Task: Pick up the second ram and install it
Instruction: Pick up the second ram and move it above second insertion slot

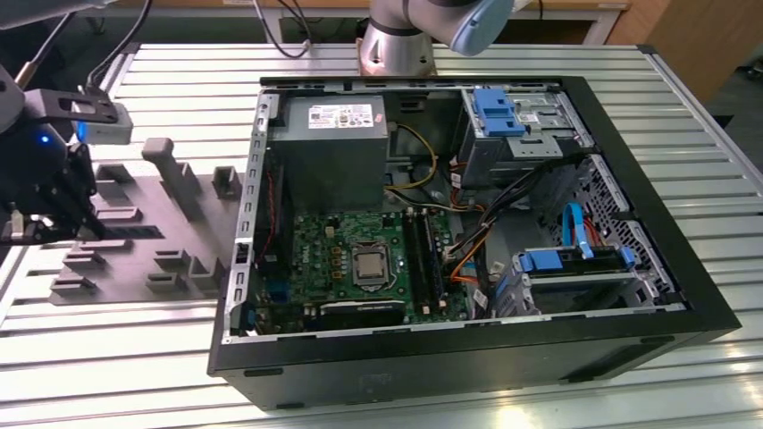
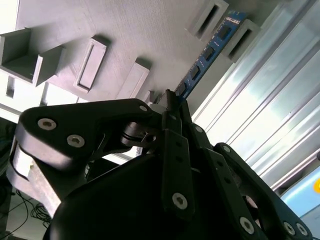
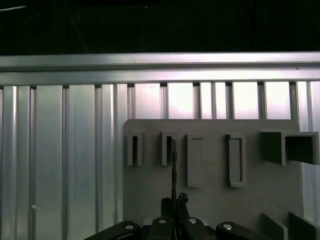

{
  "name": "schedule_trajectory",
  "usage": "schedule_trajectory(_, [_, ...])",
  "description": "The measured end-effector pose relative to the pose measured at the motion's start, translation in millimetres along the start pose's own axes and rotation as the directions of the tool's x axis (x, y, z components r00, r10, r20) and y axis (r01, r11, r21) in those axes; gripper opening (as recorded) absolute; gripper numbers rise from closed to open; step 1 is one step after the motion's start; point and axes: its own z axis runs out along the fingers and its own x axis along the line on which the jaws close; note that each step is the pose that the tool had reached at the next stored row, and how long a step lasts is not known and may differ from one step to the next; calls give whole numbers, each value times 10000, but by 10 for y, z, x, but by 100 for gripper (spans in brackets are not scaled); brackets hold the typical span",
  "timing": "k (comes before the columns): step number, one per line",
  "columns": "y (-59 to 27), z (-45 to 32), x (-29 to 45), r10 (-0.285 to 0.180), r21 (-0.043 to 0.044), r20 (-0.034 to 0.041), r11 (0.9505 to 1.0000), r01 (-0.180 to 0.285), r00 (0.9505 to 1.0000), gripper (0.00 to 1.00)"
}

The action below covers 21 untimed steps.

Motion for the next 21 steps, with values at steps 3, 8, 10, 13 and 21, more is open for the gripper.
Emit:
schedule_trajectory(3, [1, -34, -1, 0, 2, 2, 10000, 0, 10000, 14])
schedule_trajectory(8, [1, -50, -1, 0, 1, 0, 10000, 0, 10000, 14])
schedule_trajectory(10, [2, -63, -1, 0, 1, 0, 10000, 0, 10000, 14])
schedule_trajectory(13, [2, -67, -1, 0, 0, 0, 10000, 0, 10000, 14])
schedule_trajectory(21, [2, -88, -2, 0, 0, 0, 10000, 0, 10000, 14])
